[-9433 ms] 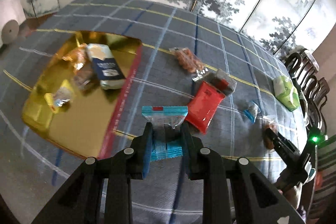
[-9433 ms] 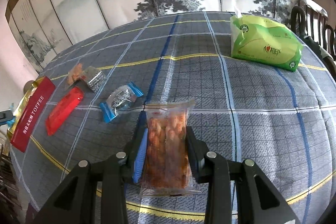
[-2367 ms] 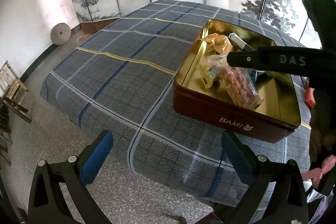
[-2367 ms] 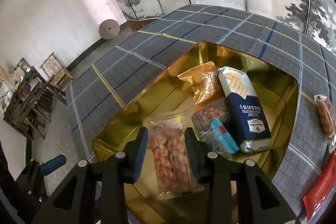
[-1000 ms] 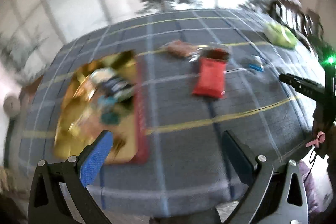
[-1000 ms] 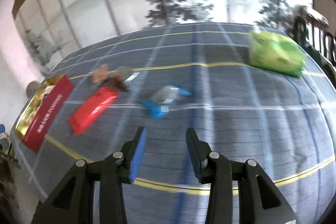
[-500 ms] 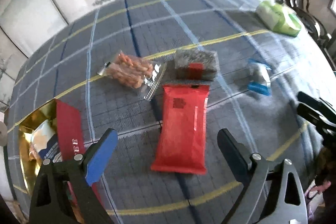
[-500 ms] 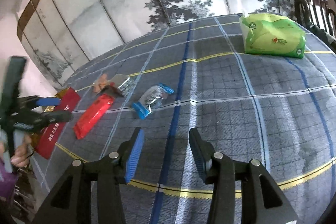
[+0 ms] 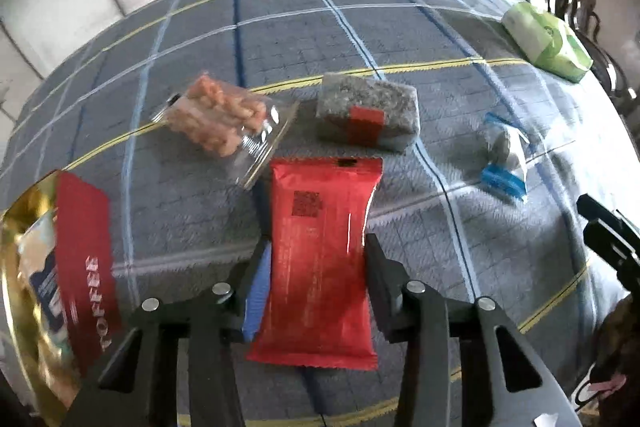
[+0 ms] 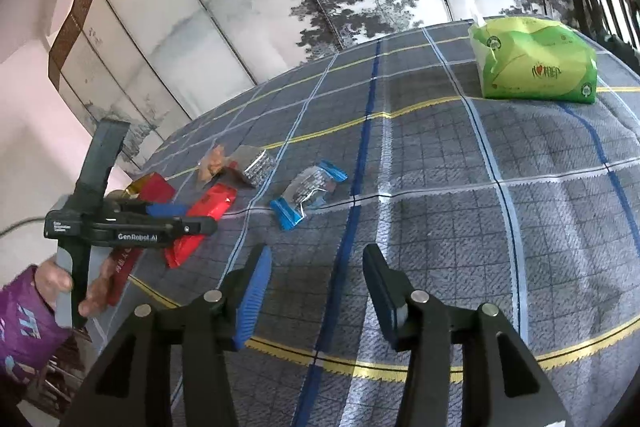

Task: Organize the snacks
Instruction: 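Grasp the clear blue-ended candy with the right gripper while the left gripper lifts the red bar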

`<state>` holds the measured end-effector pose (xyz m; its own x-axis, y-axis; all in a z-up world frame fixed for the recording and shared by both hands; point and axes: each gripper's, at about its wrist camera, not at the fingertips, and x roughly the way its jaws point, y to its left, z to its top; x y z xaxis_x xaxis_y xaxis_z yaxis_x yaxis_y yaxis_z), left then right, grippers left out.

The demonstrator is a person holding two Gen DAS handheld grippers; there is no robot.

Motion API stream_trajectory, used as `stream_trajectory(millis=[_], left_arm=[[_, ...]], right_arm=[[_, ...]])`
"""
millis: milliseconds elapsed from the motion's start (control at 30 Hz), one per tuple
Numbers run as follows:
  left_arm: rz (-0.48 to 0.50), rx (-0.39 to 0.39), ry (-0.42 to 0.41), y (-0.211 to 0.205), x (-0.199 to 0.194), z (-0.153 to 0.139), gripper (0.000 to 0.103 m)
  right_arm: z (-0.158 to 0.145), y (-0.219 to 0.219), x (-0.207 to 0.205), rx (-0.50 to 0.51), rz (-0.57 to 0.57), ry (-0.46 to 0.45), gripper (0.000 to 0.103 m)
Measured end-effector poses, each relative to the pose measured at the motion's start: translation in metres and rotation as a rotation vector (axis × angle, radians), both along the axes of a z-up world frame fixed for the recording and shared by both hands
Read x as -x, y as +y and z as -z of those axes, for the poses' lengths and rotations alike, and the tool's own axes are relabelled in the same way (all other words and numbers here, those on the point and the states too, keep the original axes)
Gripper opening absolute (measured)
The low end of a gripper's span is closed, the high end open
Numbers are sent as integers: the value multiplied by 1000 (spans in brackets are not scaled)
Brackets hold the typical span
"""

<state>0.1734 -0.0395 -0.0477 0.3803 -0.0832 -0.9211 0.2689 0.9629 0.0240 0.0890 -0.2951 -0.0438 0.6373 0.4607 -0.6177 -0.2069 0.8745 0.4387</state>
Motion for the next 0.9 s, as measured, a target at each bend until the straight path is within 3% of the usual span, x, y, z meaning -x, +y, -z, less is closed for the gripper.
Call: stream_trajectory(millis=[100,233,400,667,900], left_arm=[[-63,112,38,8,19,-7,39],[-139,253,21,26,56,-29,39],[-165,271,-28,35,95,-51,39],[-169,274,-47,38,112,-63,39],[-165,296,-69,43,118,-72,40]], right_arm=[[0,-1,0,-4,1,8,49],[-2,1,0,3,-26,0,49],[-4,8,-2,44,-82,11,49],[-3,22,-24,108,-93,71,49],[-5,35,-51,0,-4,118,49]])
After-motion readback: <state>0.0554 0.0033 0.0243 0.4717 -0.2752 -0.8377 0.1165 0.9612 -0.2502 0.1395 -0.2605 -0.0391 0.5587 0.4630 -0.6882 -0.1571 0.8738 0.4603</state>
